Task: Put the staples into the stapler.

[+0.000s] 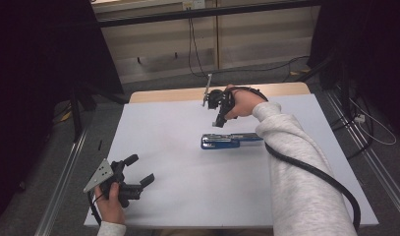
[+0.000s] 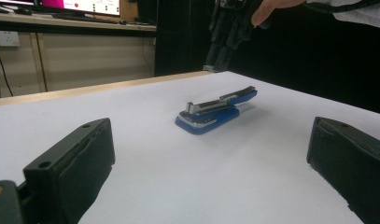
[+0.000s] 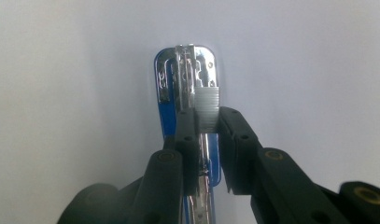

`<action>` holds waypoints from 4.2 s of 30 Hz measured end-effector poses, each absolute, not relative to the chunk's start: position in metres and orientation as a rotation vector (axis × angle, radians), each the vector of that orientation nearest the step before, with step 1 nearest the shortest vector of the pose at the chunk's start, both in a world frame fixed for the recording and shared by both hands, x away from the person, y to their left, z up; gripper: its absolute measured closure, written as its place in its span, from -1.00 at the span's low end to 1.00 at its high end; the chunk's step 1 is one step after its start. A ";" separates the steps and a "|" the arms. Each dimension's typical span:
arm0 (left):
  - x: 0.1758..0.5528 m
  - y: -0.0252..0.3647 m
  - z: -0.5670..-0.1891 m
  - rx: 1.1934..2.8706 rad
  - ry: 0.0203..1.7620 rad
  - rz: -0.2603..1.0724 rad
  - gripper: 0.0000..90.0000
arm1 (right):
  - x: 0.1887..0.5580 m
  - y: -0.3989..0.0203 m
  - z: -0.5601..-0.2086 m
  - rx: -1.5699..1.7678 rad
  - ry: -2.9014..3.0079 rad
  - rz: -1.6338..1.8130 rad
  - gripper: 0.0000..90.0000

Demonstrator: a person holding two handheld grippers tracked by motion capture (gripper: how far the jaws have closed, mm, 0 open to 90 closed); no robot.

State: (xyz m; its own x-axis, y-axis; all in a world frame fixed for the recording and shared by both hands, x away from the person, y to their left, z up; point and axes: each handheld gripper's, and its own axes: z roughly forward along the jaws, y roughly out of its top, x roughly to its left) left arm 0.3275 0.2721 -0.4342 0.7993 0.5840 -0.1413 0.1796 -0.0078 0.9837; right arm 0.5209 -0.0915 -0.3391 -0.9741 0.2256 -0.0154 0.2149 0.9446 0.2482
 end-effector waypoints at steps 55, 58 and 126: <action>0.327 0.274 -0.434 1.600 0.632 0.347 -0.98 | 0.525 -0.057 -0.361 0.319 3.082 0.423 0.74; 0.327 0.273 -0.435 1.598 0.630 0.348 -0.98 | 0.524 -0.057 -0.362 0.343 3.082 0.425 0.74; 0.327 0.270 -0.435 1.630 0.621 0.336 -0.97 | 0.517 -0.093 -0.379 0.484 3.000 0.659 0.17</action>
State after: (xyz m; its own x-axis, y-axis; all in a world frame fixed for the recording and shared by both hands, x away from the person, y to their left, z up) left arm 0.3274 0.2704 -0.4346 0.8100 0.5711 -0.1333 0.2009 -0.0566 0.9780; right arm 0.5168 -0.0933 -0.3792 -0.9510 0.3072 0.0355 0.2938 0.8616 0.4139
